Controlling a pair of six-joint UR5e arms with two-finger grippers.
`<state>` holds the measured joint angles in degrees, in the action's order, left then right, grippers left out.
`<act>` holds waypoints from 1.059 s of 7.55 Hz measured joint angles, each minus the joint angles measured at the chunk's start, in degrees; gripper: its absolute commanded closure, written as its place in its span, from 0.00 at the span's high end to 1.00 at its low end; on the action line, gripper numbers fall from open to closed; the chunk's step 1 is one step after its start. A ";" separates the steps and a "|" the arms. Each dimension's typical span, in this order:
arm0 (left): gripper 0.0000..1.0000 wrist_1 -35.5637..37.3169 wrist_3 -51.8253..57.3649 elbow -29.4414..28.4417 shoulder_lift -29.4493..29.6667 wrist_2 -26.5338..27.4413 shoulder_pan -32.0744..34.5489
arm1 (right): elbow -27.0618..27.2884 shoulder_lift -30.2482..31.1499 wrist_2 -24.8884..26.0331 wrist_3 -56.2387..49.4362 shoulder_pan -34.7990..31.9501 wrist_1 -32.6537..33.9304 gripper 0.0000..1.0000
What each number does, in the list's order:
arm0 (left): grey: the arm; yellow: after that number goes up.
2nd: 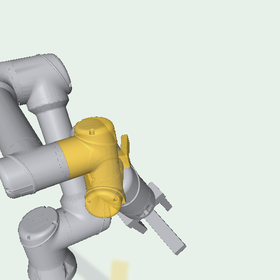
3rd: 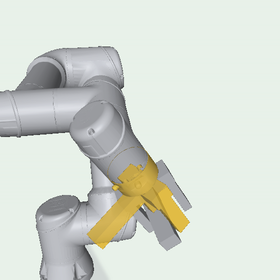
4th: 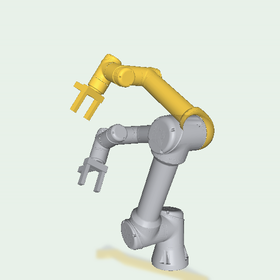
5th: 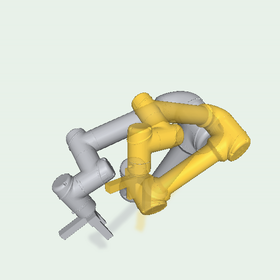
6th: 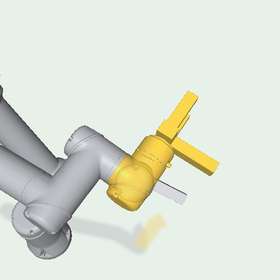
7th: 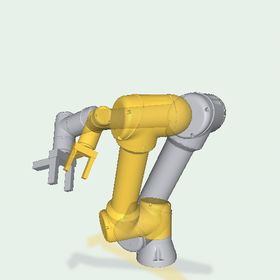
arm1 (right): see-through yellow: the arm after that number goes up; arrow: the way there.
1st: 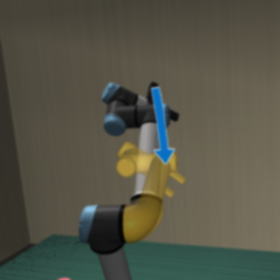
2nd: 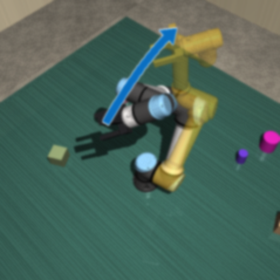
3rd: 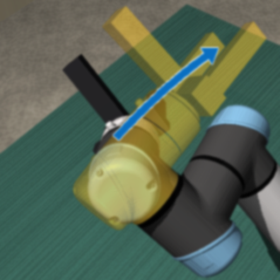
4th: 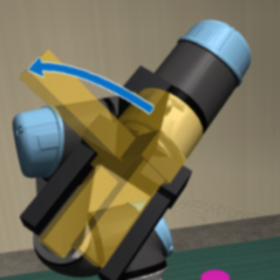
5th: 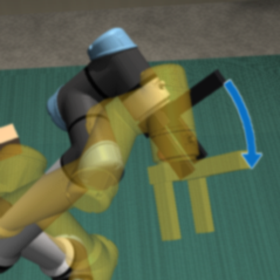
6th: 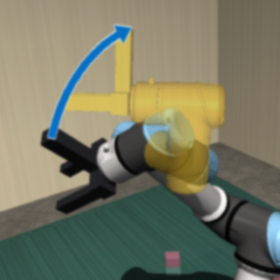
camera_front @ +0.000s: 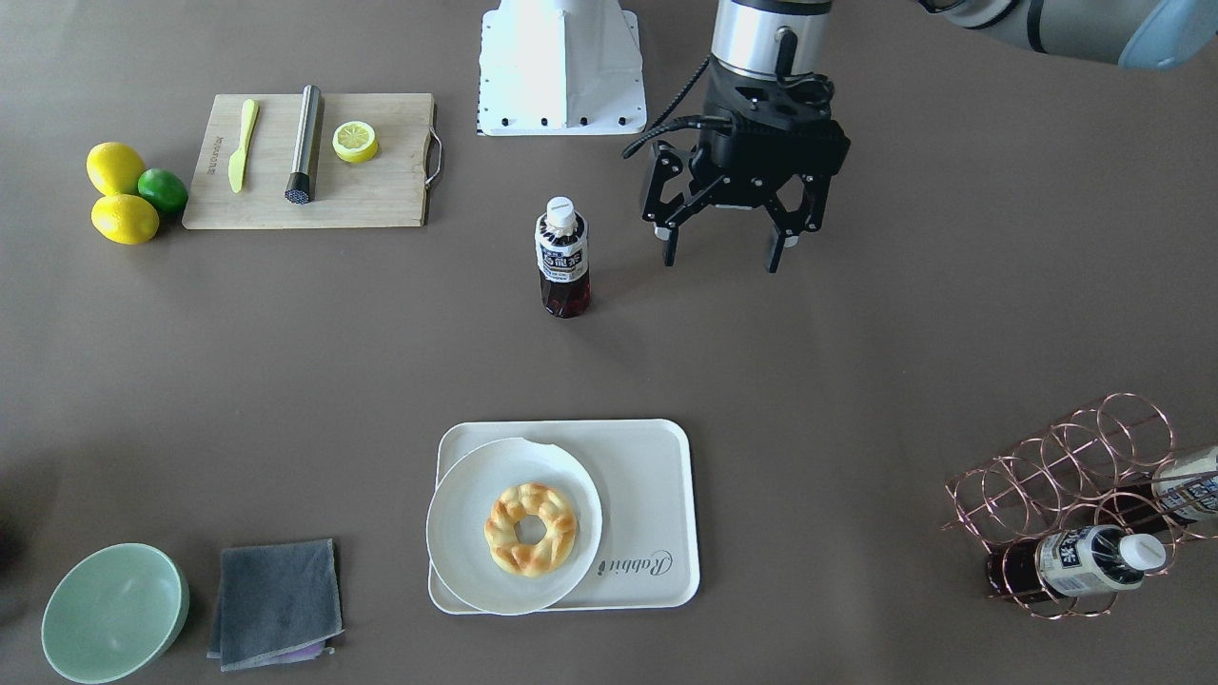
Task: Place tea on tray
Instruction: 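Open the left gripper and withdraw it toward the rack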
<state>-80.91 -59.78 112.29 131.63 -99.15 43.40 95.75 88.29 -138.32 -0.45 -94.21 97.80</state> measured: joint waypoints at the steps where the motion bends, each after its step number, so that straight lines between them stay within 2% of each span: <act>1: 0.98 -5.56 3.67 -0.64 -4.27 -2.94 4.58 | -0.08 -0.81 -0.01 0.71 0.47 0.07 1.00; 3: 0.98 -12.47 10.08 -4.65 -9.21 -8.07 11.36 | -0.09 -3.07 0.05 3.35 2.16 0.16 1.00; 5: 0.98 -13.76 18.41 -6.75 -15.31 -13.15 18.73 | 0.92 -6.32 -0.03 5.67 4.82 0.26 1.00; 7: 0.98 -14.08 32.95 -7.04 -24.83 -21.42 29.00 | 5.76 -8.60 -0.03 10.52 10.66 0.41 1.00; 8: 0.98 -14.04 40.68 -6.98 -28.92 -23.75 33.25 | 9.48 -9.01 -0.07 13.15 13.92 1.78 1.00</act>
<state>-94.95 -19.11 105.31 102.71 -122.90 76.65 105.24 79.27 -138.39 12.70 -80.29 99.58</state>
